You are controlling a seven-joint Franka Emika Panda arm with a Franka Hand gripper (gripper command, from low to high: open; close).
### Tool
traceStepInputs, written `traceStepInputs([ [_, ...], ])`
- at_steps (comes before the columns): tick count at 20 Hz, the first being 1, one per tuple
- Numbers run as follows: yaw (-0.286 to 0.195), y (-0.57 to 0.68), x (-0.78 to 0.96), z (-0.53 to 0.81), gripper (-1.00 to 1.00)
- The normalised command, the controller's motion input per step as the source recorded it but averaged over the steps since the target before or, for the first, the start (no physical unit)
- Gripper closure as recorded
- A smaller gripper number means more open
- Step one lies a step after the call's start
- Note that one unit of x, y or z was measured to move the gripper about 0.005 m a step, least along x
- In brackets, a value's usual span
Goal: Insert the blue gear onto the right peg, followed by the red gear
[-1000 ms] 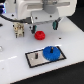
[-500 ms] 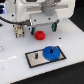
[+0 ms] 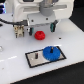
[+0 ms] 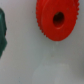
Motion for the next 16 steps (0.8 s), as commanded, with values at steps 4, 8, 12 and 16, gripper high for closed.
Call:
traceStepInputs([
  [4, 0.0, -0.06, -0.01, -0.12, -1.0],
  [8, 0.0, -0.04, -0.04, -0.09, -1.0],
  [12, 0.0, -0.01, -0.01, -0.08, -1.0],
  [16, 0.0, -0.04, -0.02, -0.12, -1.0],
])
